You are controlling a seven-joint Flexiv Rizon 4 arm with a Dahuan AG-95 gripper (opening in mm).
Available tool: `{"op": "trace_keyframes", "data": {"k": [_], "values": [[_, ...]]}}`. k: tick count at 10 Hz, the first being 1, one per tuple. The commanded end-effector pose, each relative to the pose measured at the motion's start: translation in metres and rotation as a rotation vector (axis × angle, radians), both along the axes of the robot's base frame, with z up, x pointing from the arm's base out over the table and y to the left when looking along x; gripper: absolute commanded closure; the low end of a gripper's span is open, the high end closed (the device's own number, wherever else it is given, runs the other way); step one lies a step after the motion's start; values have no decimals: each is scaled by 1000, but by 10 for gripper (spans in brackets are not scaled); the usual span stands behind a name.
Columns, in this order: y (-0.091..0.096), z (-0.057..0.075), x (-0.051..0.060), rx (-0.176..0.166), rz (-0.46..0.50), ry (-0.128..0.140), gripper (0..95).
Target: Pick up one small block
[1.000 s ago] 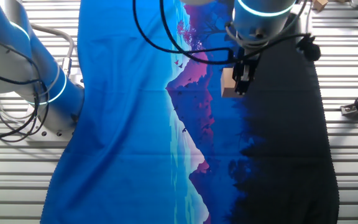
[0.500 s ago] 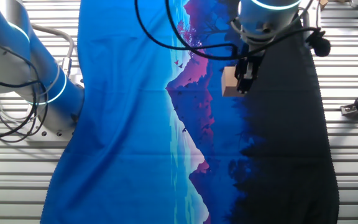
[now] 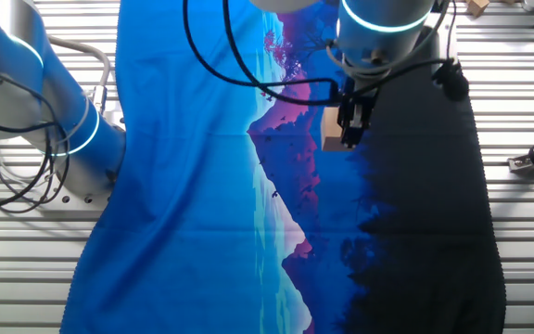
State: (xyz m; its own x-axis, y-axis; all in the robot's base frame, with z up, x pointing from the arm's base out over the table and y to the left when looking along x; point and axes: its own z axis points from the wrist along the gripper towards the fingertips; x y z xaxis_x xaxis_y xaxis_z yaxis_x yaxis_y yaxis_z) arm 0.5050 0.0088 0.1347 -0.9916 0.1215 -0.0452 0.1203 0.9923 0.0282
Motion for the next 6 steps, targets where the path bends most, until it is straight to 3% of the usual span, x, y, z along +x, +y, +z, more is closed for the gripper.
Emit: {"op": "trace_keyframes", "data": {"k": [1,6], "values": [[0,-12,-1,-5,-2,-9,950],[4,-56,-6,-11,1,-21,950]]}}
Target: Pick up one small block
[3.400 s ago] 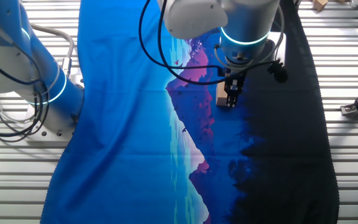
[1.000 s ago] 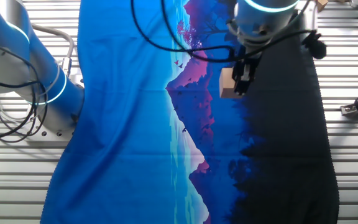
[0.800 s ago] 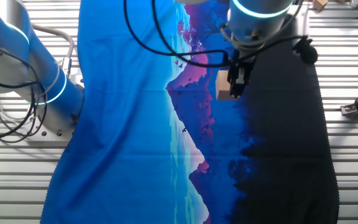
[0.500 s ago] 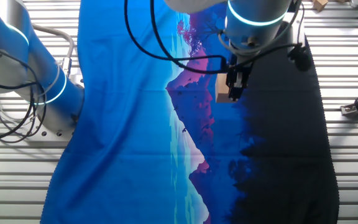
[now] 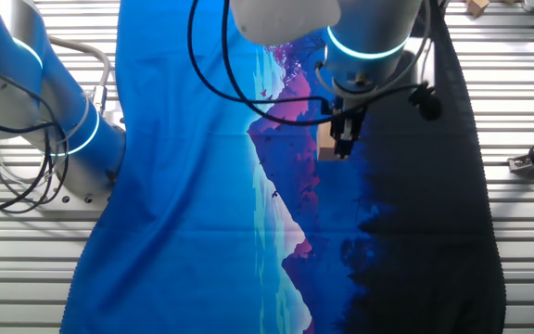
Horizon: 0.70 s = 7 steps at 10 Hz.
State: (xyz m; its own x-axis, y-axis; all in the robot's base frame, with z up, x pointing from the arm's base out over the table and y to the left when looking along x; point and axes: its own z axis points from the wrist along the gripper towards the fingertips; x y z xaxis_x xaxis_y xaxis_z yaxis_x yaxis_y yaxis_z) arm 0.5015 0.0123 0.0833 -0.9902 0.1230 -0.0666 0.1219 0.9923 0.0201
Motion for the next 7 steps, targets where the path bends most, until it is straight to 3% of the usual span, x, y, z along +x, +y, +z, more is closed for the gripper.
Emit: {"op": "trace_keyframes", "data": {"k": [1,2,3,7], "values": [[1,-7,-3,0,26,-15,950],[1,-8,-3,5,33,-13,760],[1,-9,-4,12,49,-13,0],[3,-16,-5,12,39,-20,0]]}}
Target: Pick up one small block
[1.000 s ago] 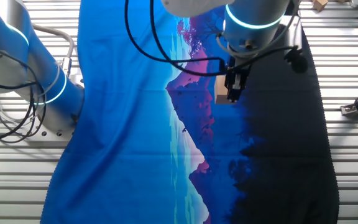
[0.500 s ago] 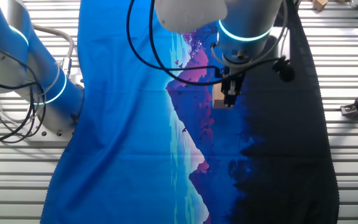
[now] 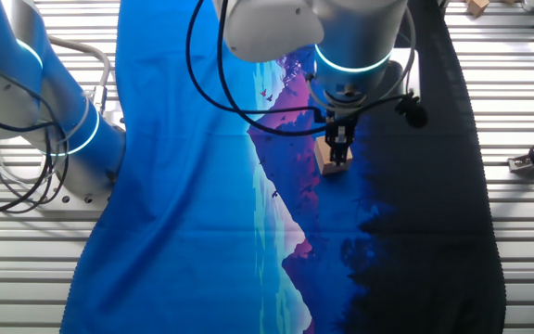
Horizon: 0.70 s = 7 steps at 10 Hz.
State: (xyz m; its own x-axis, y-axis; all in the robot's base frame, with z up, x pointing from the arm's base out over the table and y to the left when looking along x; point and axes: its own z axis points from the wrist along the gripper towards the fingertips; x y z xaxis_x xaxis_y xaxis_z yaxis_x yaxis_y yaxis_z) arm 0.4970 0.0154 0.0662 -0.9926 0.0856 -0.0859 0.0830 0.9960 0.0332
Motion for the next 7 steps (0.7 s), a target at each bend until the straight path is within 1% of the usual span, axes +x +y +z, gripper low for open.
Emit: {"op": "trace_keyframes", "data": {"k": [1,6,7], "values": [[0,1,0,3,1,-2,0],[0,1,0,-3,43,3,0],[-1,1,0,-5,54,7,190]]}}
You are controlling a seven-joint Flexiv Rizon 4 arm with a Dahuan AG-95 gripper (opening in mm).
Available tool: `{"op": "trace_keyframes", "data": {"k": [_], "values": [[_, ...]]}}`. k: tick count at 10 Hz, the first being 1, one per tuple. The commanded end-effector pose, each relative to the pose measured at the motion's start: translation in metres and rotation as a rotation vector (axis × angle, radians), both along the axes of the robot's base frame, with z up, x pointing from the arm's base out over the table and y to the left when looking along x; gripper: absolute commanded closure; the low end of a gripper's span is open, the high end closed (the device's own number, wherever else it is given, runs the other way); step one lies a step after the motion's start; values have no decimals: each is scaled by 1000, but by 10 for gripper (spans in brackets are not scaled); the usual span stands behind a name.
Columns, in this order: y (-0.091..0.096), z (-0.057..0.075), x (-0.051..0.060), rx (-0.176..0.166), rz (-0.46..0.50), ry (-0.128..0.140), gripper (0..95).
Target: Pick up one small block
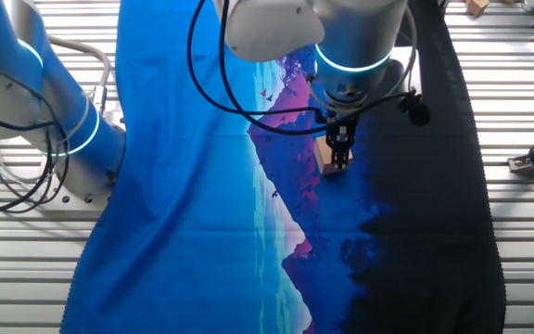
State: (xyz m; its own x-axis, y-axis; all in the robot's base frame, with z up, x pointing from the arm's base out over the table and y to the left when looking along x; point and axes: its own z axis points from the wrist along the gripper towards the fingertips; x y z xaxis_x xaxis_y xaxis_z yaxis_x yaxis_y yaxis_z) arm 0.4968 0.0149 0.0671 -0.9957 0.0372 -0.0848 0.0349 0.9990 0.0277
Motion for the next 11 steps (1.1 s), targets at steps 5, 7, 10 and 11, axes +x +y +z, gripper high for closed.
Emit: {"op": "trace_keyframes", "data": {"k": [5,7,10,11], "values": [[0,2,0,-6,5,22,950],[-2,9,2,-4,1,37,950],[-4,25,4,0,-1,80,950],[-4,27,4,-2,-2,88,950]]}}
